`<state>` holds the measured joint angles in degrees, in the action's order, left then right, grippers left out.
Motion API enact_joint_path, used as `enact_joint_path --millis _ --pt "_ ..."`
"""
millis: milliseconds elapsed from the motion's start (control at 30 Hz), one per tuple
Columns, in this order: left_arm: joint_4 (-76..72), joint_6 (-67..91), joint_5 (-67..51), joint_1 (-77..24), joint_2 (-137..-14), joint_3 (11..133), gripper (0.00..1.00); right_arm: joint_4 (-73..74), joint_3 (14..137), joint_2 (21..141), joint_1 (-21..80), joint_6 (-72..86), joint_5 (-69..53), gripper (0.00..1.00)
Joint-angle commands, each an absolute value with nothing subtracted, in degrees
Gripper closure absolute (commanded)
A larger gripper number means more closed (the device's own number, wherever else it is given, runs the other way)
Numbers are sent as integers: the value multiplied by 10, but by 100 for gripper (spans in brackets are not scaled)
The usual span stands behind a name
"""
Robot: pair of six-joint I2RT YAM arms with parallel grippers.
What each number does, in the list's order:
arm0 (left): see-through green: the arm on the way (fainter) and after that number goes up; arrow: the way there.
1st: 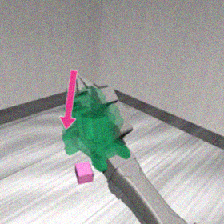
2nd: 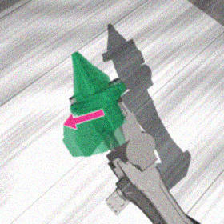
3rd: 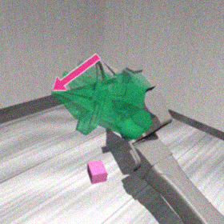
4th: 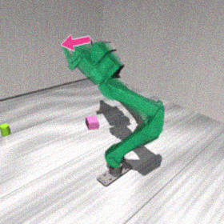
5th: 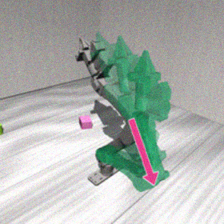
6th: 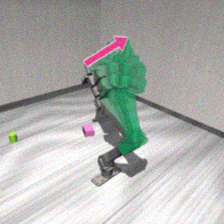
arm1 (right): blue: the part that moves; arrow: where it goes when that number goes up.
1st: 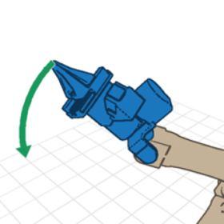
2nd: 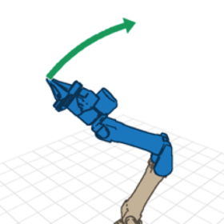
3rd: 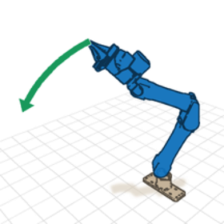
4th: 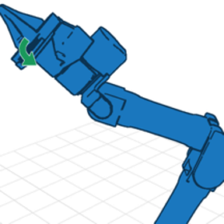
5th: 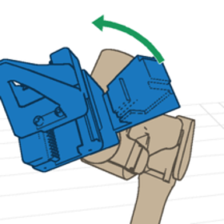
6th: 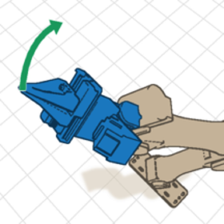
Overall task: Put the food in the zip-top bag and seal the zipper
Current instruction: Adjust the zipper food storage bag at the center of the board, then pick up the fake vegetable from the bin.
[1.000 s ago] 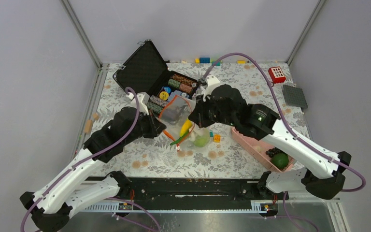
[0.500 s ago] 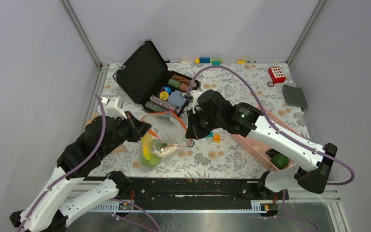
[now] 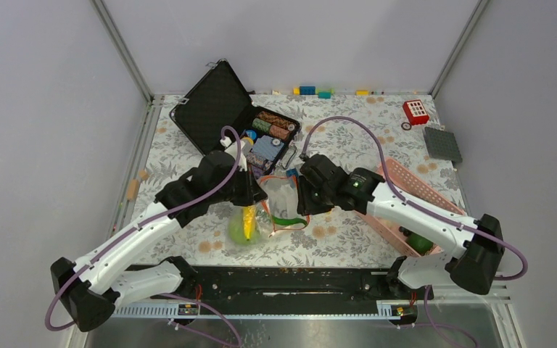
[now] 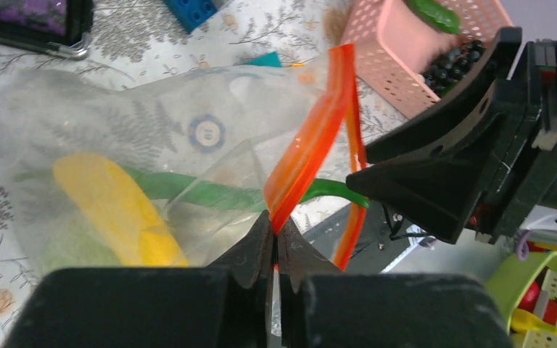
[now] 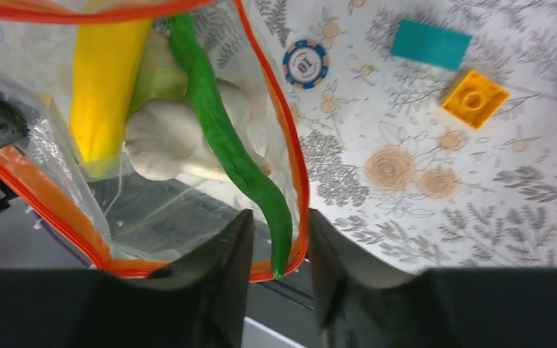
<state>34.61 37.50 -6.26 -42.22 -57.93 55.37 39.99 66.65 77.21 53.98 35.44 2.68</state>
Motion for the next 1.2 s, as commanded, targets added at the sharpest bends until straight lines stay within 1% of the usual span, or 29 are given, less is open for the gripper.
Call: enact_joint_path --millis 0,100,267,300,333,367,400,433,500,633,733,900,1000,1067,1167 --pt "274 356 -118 -419 -559 553 100 386 658 726 537 359 100 52" --pt "267 346 -136 -419 -547 546 100 382 648 702 537 334 129 40" --pt "262 336 -140 -420 -539 532 100 346 611 631 537 291 156 33" --pt "259 335 -142 -419 -539 531 100 345 604 613 537 292 174 28" --pt "255 335 -147 -420 -540 530 100 348 596 596 536 300 198 21" --pt "251 334 -152 -419 -541 530 100 353 587 578 535 310 240 9" --pt "247 334 -157 -419 -542 530 100 357 576 558 529 315 266 2" --pt "242 333 -162 -420 -543 530 100 359 569 536 521 312 284 1" --pt "236 332 -167 -419 -547 529 100 370 556 509 479 311 294 0" --pt "228 330 -179 -420 -555 531 100 384 532 493 339 287 241 0" --pt "227 328 -180 -419 -558 529 100 411 535 524 237 252 257 0" --pt "220 325 -181 -420 -562 525 100 380 539 632 108 121 232 0" --pt "211 322 -184 -419 -569 521 100 345 545 719 83 37 205 1" --pt "219 316 -180 -419 -574 525 100 346 571 785 82 6 220 3" --pt "222 312 -171 -420 -574 521 100 326 586 846 80 -41 220 7"
